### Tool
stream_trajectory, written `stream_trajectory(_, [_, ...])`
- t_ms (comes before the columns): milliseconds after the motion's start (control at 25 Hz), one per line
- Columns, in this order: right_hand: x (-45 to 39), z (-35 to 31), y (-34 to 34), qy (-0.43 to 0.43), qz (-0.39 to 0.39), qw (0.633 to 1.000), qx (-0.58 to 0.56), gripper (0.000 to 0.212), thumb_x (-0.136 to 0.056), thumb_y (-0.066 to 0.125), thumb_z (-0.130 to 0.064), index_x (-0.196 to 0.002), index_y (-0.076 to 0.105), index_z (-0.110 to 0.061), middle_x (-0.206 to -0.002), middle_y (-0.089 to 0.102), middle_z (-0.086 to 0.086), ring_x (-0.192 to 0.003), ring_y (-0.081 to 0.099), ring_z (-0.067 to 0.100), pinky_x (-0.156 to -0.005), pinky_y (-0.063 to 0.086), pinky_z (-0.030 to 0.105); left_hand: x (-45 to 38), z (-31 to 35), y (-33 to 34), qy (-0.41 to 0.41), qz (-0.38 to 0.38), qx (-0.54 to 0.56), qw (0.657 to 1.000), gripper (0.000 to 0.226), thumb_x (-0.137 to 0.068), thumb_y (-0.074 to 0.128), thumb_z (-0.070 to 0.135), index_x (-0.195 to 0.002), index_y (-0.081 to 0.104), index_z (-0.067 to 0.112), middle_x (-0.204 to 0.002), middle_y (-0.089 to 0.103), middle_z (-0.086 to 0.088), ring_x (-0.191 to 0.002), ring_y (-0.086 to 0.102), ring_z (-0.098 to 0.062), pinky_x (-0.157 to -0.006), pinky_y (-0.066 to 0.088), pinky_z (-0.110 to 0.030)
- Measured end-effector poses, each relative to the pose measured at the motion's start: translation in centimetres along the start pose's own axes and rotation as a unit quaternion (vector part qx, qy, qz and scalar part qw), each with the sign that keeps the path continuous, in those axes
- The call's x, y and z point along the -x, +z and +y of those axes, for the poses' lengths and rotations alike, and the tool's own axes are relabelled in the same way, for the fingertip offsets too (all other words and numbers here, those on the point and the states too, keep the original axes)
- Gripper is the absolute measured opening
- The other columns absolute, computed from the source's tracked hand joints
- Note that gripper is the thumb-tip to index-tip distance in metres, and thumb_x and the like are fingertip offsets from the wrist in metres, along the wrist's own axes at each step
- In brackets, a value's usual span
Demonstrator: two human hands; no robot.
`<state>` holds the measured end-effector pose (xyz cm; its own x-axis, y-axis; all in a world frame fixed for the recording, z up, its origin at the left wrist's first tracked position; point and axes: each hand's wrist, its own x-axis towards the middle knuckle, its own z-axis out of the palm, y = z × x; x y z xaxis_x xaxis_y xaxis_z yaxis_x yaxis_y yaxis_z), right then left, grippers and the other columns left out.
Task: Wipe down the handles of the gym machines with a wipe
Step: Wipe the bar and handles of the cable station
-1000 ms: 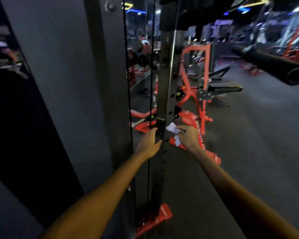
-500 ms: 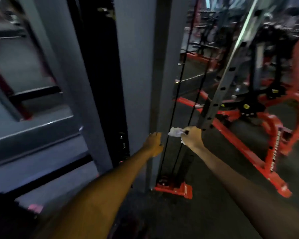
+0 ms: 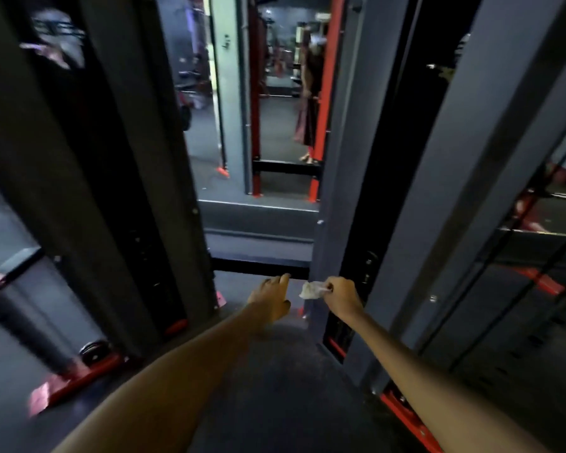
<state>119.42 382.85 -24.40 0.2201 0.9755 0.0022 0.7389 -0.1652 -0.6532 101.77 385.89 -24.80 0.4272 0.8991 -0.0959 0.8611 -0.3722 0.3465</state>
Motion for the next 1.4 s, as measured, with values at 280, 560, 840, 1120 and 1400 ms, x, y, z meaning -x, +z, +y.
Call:
stream_trajectory(280, [10.4, -13.8, 11.4, -0.137, -0.109, 0.984, 0.015, 0.013, -0.083, 0.057, -0.012, -0.072, 0.052, -0.015, -0.088, 0.065, 0.022, -0.086, 0.060, 0.033, -0.064, 0.040, 0.033, 18.5, -11.7, -3.6, -0.176, 0.052, 0.035, 0.982, 0.057, -0.091, 0.055, 0.029, -0.140, 0.034, 0.007, -0.142, 0.043, -0.015, -0.129, 0.043, -0.032, -0.105, 0.031, -0.036])
stream_trajectory(560, [18.1, -27.6, 21.5, -0.249, -0.210, 0.946, 0.007, 0.011, -0.083, 0.053, -0.008, -0.083, 0.064, -0.007, -0.090, 0.068, 0.016, -0.088, 0.063, 0.031, -0.066, 0.047, 0.033, 33.6, -21.2, -7.1, -0.331, 0.108, 0.031, 0.937, 0.053, -0.089, 0.060, 0.036, -0.131, 0.043, 0.008, -0.137, 0.047, -0.011, -0.128, 0.044, -0.028, -0.100, 0.033, -0.033])
stream_trajectory(840, [17.1, -43.0, 27.4, -0.383, -0.204, 0.901, -0.027, 0.010, -0.080, 0.055, 0.005, -0.086, 0.063, 0.006, -0.090, 0.067, 0.023, -0.087, 0.062, 0.035, -0.067, 0.045, 0.036, 39.2, -31.5, -15.4, -0.378, 0.179, 0.003, 0.908, 0.057, -0.090, 0.058, 0.027, -0.140, 0.036, 0.009, -0.145, 0.041, -0.011, -0.132, 0.040, -0.028, -0.108, 0.026, -0.032])
stream_trajectory(1120, [10.4, -59.3, 30.2, -0.451, -0.122, 0.878, -0.103, 0.007, -0.081, 0.059, -0.002, -0.080, 0.064, -0.007, -0.081, 0.068, 0.011, -0.077, 0.063, 0.024, -0.068, 0.055, 0.044, 38.2, -43.3, -28.4, -0.353, 0.268, -0.036, 0.896, 0.059, -0.090, 0.057, 0.023, -0.143, 0.034, 0.009, -0.145, 0.040, -0.012, -0.130, 0.041, -0.031, -0.105, 0.031, -0.034])
stream_trajectory(1400, [6.6, -72.1, 28.3, -0.487, -0.008, 0.853, -0.190, 0.012, -0.086, 0.063, -0.004, -0.096, 0.065, 0.001, -0.095, 0.067, 0.014, -0.089, 0.062, 0.021, -0.076, 0.050, 0.023, 34.3, -52.3, -38.4, -0.271, 0.368, -0.007, 0.889, 0.062, -0.090, 0.061, 0.021, -0.143, 0.033, 0.006, -0.147, 0.038, -0.015, -0.133, 0.039, -0.031, -0.107, 0.030, -0.034])
